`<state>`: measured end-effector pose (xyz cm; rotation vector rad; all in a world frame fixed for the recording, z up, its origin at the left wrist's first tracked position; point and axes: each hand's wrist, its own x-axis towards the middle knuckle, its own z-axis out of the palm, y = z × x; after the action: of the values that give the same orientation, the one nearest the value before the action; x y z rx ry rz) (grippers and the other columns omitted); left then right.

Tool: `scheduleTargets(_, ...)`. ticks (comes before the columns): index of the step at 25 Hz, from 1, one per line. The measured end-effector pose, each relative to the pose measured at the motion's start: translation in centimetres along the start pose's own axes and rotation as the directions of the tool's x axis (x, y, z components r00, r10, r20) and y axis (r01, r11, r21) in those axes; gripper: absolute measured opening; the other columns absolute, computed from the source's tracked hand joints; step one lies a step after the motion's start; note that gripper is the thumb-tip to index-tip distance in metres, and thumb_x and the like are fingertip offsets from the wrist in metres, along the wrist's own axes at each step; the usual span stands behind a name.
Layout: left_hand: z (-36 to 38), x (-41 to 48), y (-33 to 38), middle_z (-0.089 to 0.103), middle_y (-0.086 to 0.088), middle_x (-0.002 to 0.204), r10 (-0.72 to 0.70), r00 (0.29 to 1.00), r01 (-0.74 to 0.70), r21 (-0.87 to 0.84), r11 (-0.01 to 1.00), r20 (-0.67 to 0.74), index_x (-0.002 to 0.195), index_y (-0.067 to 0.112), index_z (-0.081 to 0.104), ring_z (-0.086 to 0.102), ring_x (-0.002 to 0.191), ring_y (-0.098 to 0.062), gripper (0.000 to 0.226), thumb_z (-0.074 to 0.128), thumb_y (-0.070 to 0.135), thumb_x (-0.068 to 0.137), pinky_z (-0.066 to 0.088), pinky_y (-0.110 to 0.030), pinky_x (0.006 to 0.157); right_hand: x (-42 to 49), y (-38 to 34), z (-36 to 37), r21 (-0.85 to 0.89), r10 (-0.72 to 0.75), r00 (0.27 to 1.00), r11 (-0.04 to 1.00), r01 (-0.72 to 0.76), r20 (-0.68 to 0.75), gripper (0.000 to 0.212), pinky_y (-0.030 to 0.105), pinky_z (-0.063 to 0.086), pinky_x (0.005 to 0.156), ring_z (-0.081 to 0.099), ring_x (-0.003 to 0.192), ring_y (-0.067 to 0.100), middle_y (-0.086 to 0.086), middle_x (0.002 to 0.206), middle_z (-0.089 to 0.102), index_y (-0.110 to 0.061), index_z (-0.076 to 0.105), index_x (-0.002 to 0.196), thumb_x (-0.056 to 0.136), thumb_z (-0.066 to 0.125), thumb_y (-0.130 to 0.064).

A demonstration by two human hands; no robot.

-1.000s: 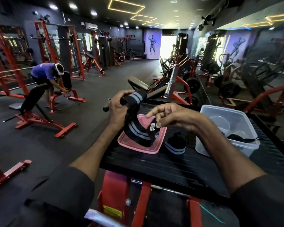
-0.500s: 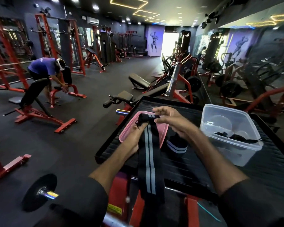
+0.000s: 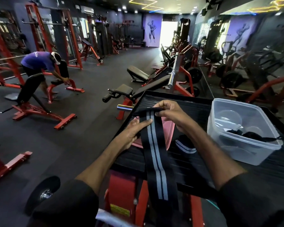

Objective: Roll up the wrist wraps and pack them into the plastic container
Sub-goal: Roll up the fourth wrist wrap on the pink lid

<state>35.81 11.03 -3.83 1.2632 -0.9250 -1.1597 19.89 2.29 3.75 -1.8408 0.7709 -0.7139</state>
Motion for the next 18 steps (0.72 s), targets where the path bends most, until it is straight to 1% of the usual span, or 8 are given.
scheduleTargets(2, 0.3, -0.5, 0.3, 0.075, 0.012, 0.112, 0.041, 0.998, -0.042, -0.019, 0.999, -0.042, 0.11, 0.023, 0.069, 0.064, 0.114, -0.011, 0.023, 0.072, 0.036, 0.09, 0.043, -0.039, 0.106, -0.1, 0.0, 0.3, 0.002, -0.033, 0.999, 0.999, 0.033, 0.023, 0.029, 0.012, 0.045, 0.062, 0.061, 0.068, -0.006, 0.002, 0.09, 0.067, -0.002, 0.065, 0.105, 0.084, 0.06, 0.017)
scheduleTargets(3, 0.3, -0.5, 0.4, 0.077, 0.009, 0.106, 0.066, 0.997, -0.067, -0.005, 0.998, -0.041, 0.105, 0.025, 0.07, 0.067, 0.109, -0.013, 0.013, 0.068, 0.029, 0.093, 0.046, -0.04, 0.102, -0.3, -0.4, 0.2, 0.009, -0.029, 0.997, 1.0, 0.029, 0.065, 0.031, 0.013, 0.047, 0.067, 0.063, 0.072, -0.005, 0.001, 0.091, 0.068, 0.0, 0.066, 0.109, 0.083, 0.063, 0.016)
scheduleTargets(6, 0.3, -0.5, 0.4, 0.077, 0.005, 0.108, 0.114, 0.993, -0.113, -0.038, 0.993, 0.03, 0.112, 0.025, 0.069, 0.07, 0.107, -0.012, 0.017, 0.066, 0.025, 0.095, 0.05, -0.04, 0.1, -0.6, -1.4, -0.4, 0.122, 0.073, 0.98, 0.988, -0.096, 0.186, 0.032, 0.022, 0.049, 0.074, 0.068, 0.088, 0.001, -0.005, 0.099, 0.075, -0.009, 0.069, 0.119, 0.088, 0.071, -0.003)
scheduleTargets(8, 0.4, -0.3, 0.4, 0.079, 0.012, 0.096, 0.073, 0.995, -0.068, -0.065, 0.996, 0.063, 0.105, 0.025, 0.069, 0.072, 0.095, -0.001, 0.011, 0.065, 0.021, 0.095, 0.053, -0.029, 0.092, -0.8, -1.1, -0.3, 0.161, 0.09, 0.991, 0.981, -0.105, 0.097, 0.02, 0.027, 0.045, 0.078, 0.066, 0.09, 0.006, -0.003, 0.1, 0.075, -0.016, 0.072, 0.109, 0.089, 0.073, -0.014)
scheduleTargets(10, 0.6, -0.5, 0.5, 0.079, 0.013, 0.093, 0.07, 0.993, -0.068, -0.025, 0.997, 0.096, 0.106, 0.024, 0.069, 0.072, 0.089, 0.001, 0.011, 0.066, 0.023, 0.095, 0.053, -0.025, 0.084, -1.0, -0.2, 0.0, 0.047, 0.025, 1.0, 0.999, -0.025, -0.007, 0.011, 0.027, 0.041, 0.073, 0.06, 0.086, 0.01, 0.002, 0.099, 0.071, -0.014, 0.071, 0.103, 0.091, 0.071, -0.016)
scheduleTargets(12, 0.5, -0.6, 0.5, 0.077, 0.005, 0.108, 0.07, 0.989, -0.073, 0.021, 0.997, 0.131, 0.118, 0.022, 0.068, 0.071, 0.104, -0.009, 0.027, 0.068, 0.032, 0.093, 0.052, -0.033, 0.093, -1.3, 0.6, 0.3, -0.079, -0.027, 1.0, 0.997, 0.026, -0.003, 0.015, 0.025, 0.042, 0.069, 0.055, 0.088, 0.012, 0.004, 0.103, 0.067, -0.009, 0.067, 0.106, 0.098, 0.064, -0.02)
scheduleTargets(14, 0.2, -0.7, 0.5, 0.075, -0.001, 0.117, 0.067, 0.983, -0.073, 0.029, 0.997, 0.173, 0.125, 0.019, 0.066, 0.068, 0.114, -0.018, 0.038, 0.068, 0.037, 0.092, 0.05, -0.038, 0.1, -1.5, 1.1, 0.4, -0.13, 0.02, 0.999, 0.991, -0.015, 0.041, 0.026, 0.028, 0.044, 0.074, 0.055, 0.091, 0.012, 0.004, 0.108, 0.064, -0.009, 0.062, 0.118, 0.103, 0.056, -0.03)
scheduleTargets(18, 0.1, -0.8, 0.3, 0.074, 0.002, 0.118, 0.099, 0.973, -0.104, 0.012, 0.994, 0.209, 0.122, 0.027, 0.068, 0.067, 0.116, -0.018, 0.029, 0.067, 0.032, 0.094, 0.05, -0.038, 0.1, -1.7, 1.9, 0.1, -0.089, -0.021, 0.995, 0.996, 0.03, 0.099, 0.028, 0.018, 0.049, 0.068, 0.06, 0.085, 0.008, 0.005, 0.102, 0.066, -0.002, 0.061, 0.121, 0.105, 0.054, -0.024)
